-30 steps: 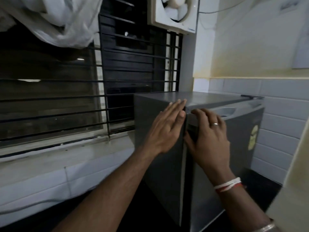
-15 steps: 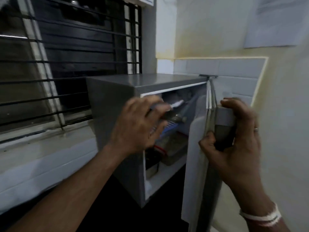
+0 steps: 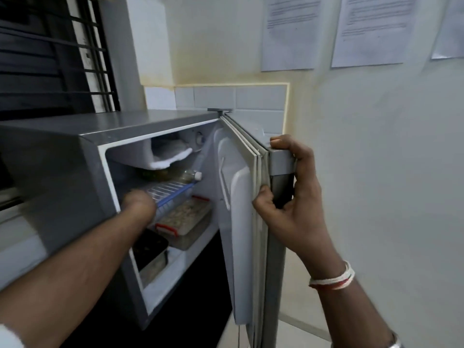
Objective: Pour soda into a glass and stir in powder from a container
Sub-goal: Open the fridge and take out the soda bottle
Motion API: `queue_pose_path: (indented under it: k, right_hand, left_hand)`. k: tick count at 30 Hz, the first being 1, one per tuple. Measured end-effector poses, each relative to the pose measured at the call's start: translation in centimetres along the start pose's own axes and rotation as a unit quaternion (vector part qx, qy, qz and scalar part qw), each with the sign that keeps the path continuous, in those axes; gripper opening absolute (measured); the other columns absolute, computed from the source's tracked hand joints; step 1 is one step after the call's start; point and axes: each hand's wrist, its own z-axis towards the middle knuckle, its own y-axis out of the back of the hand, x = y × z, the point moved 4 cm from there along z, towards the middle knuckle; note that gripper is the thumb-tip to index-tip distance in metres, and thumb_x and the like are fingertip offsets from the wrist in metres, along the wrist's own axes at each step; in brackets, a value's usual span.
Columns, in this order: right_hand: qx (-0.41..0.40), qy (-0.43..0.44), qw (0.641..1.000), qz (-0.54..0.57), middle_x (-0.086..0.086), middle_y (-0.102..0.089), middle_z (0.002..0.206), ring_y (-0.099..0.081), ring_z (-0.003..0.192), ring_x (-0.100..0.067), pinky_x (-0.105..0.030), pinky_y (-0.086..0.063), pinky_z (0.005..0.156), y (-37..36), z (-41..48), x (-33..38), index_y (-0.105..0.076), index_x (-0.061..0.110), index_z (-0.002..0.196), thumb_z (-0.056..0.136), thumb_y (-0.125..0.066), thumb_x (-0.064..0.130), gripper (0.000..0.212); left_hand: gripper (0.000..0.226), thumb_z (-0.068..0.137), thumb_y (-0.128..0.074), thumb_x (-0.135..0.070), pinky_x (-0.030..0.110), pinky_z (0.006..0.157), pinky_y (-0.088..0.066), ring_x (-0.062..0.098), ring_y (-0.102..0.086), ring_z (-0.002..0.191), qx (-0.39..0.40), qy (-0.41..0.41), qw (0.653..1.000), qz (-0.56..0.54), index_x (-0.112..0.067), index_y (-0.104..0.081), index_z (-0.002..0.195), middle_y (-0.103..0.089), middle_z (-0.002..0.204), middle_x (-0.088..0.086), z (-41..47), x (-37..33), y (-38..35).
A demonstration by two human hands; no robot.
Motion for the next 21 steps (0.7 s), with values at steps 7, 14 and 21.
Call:
queue_pose_path:
  k: [7, 14, 21]
  right_hand:
    - [-0.02, -0.033, 0.998, 0.052, 0.006, -0.053, 0.124, -0.053, 0.092, -0.012, -0.026, -0.048, 0.081, 2.6, 0.2, -0.9, -0.044, 0.009, 0.129, 0.074, -0.053, -0.013, 0.059]
    - [-0.027, -0.035, 0.998, 0.05, 0.013, -0.051, 0.123, -0.049, 0.09, 0.007, -0.01, -0.043, 0.08, 2.2, 0.0, -1.4, -0.043, 0.008, 0.129, 0.074, -0.051, -0.012, 0.059]
    - [-0.022, 0.0, 0.999, 0.038, 0.004, -0.049, 0.133, -0.054, 0.121, -0.016, -0.045, -0.05, 0.098, -1.1, -0.3, 0.0, -0.043, 0.007, 0.134, 0.078, -0.056, -0.003, 0.059]
  left_hand:
    - [0.042, 0.104, -0.044, -0.005, 0.034, 0.094, -0.051, 0.027, -0.06, 0.13, -0.112, -0.063, 0.991, -0.026, -0.015, -0.052, 0.144, -0.057, 0.144, 0.007, -1.0, 0.7, 1.6]
    - [0.059, 0.103, -0.038, -0.011, 0.038, 0.072, -0.039, 0.032, -0.065, 0.105, -0.354, -0.1, 0.923, -0.115, -0.03, -0.02, 0.156, -0.049, 0.12, 0.008, -5.5, 0.6, 5.3]
    - [0.013, 0.101, -0.044, -0.024, 0.023, 0.066, -0.046, 0.008, -0.058, 0.08, -0.52, -0.07, 0.679, -0.514, -0.026, -0.052, 0.111, -0.057, 0.101, -0.02, -13.0, 4.1, 3.3]
